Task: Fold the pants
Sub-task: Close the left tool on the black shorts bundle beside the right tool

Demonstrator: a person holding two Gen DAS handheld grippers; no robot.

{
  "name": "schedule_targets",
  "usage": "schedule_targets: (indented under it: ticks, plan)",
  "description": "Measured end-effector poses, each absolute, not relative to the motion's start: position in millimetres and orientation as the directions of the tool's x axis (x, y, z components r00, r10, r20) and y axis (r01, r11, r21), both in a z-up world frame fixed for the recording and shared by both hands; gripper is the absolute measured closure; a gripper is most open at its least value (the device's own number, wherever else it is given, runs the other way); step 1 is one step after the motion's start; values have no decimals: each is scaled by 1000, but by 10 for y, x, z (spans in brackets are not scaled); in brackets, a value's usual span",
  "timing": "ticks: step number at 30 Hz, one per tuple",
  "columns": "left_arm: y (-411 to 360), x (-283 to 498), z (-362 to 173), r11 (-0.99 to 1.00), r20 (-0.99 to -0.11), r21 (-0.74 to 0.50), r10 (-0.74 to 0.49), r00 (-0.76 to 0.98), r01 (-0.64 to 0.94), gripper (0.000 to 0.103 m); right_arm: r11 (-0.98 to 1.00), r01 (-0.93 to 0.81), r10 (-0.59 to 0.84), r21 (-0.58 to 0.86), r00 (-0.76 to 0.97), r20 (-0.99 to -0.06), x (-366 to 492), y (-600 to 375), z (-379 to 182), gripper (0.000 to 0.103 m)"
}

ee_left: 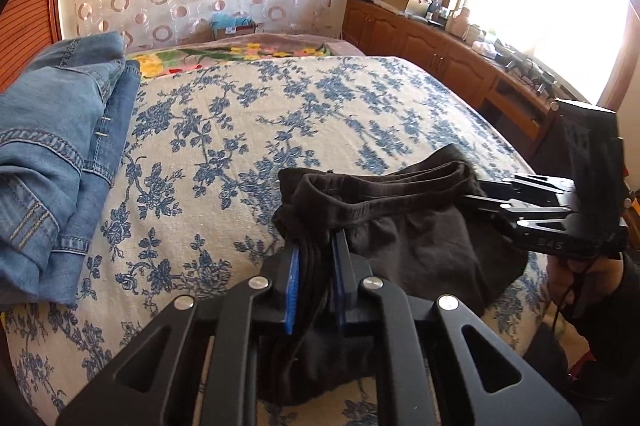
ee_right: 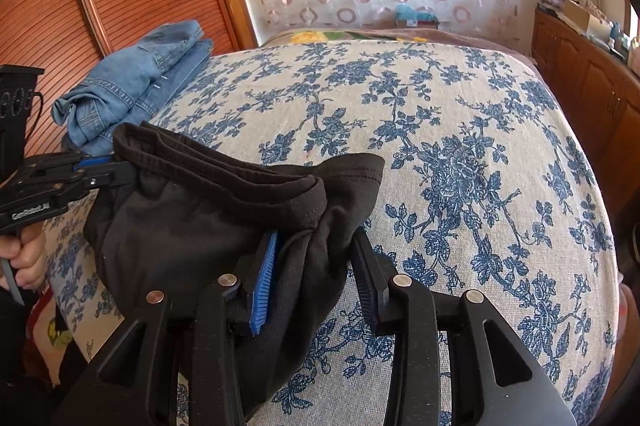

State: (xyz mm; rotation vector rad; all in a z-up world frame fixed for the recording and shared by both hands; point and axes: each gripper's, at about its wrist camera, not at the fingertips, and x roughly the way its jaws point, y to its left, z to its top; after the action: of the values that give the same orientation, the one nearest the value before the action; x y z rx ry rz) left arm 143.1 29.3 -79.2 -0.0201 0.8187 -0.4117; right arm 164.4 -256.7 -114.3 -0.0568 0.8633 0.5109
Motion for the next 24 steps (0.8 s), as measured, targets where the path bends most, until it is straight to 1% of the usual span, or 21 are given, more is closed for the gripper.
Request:
schedule_targets:
  ticks: [8, 14, 15, 17, 20, 21, 24]
  plan:
    - [187, 1237, -627, 906, -668, -175, -396, 630, 384, 93, 878, -452, 407, 156, 537, -738, 1646, -2569, -1144, 67]
    - [99, 1197, -627, 906, -667, -148, -387, 637, 396, 93, 878, -454, 406, 153, 537, -739, 1643, -2567, -1142, 67]
    - [107, 1202, -632, 907, -667, -152, -387, 637, 392, 93, 877, -457, 408, 153, 536, -739, 1640, -2562, -1145, 68]
    - [132, 1205, -623, 909, -663, -161, -388, 640, 385, 94, 871, -464, 420, 163, 532, -735, 1629, -2556, -1144, 76]
    - [157, 1180, -579, 911, -652, -160, -387, 652, 381, 94, 877, -462, 406, 134, 562, -721, 1575, -2533, -1090, 85]
    - [163, 1165, -560, 911, -647, -158, -386, 657, 381, 94, 875, -468, 407, 125, 571, -712, 1550, -2526, -1056, 86]
    - [209, 1091, -468, 914, -623, -156, -385, 681, 374, 95, 869, -468, 445, 159, 599, -666, 1488, -2574, -905, 87]
